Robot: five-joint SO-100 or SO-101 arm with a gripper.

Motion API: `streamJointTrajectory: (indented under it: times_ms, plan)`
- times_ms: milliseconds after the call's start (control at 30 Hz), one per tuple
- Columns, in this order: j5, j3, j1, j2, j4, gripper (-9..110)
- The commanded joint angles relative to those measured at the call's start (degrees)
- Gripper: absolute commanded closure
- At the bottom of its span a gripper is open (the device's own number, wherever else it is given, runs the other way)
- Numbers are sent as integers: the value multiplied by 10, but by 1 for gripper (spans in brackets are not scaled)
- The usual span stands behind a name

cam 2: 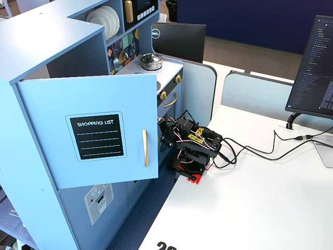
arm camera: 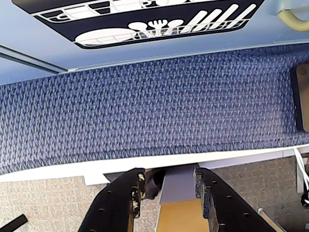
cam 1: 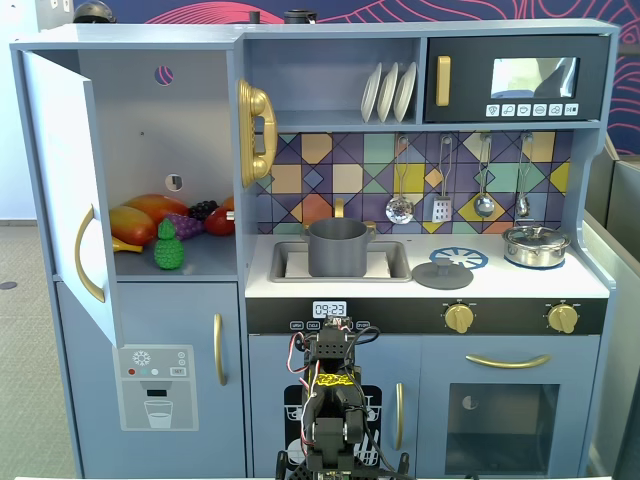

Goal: Pick up the green pineapple from the left cabinet and place it in the gray recipient

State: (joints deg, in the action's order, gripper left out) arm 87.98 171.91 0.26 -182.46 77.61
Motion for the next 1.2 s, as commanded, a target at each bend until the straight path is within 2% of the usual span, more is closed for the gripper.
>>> streamJointTrajectory:
  times_ms: [0, 167, 300, 433, 500, 633, 800, 867, 967, 1167]
  plan:
    - [-14, 1, 21, 4, 101, 101]
    - [-14, 1, 13, 4, 101, 101]
    - [-14, 1, 12, 4, 101, 97]
    - [13, 0, -10, 4, 93, 102]
    - [-5, -7, -69, 5, 9, 102]
    - [-83, -83, -269, 12, -204, 102]
    - [-20, -166, -423, 61, -485, 97]
    - [41, -184, -453, 103, -579, 95]
    - [67, -204, -470, 155, -677, 81]
    - [25, -256, -476, 220, -758, 66]
